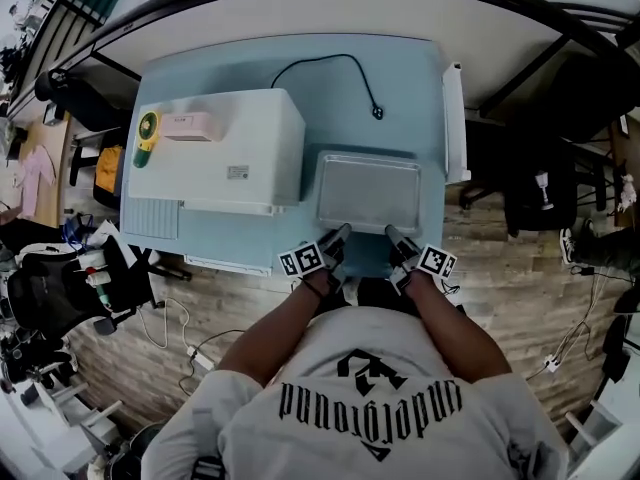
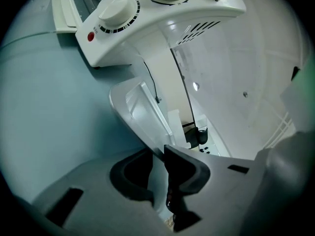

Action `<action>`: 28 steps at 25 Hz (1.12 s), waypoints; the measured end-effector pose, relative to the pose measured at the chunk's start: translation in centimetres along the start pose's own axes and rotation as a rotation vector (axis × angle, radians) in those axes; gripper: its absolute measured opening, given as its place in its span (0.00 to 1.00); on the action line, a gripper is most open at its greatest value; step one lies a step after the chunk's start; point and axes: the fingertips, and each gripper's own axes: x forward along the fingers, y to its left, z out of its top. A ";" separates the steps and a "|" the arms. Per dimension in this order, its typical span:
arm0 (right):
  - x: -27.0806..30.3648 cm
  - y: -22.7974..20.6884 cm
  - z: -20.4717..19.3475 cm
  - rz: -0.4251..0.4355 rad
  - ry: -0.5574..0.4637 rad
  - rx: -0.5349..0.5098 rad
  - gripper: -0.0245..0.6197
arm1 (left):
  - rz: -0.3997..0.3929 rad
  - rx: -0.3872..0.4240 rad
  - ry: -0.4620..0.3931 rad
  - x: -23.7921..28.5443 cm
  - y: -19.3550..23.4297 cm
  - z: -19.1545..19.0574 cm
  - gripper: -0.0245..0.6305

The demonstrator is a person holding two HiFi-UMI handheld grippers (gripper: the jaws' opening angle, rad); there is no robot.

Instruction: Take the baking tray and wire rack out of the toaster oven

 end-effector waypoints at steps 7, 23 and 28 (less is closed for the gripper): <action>0.7 -0.9 -0.3 0.000 0.045 -0.016 0.21 | 0.028 -0.025 -0.013 0.1 1.3 -0.5 0.16; 1.7 -2.2 -2.2 -0.136 0.242 -0.053 0.32 | 0.095 0.018 0.136 0.9 2.2 -1.6 0.39; 1.4 -2.2 -3.4 -0.166 0.355 -0.087 0.36 | 0.133 0.112 0.237 0.5 2.2 -2.2 0.45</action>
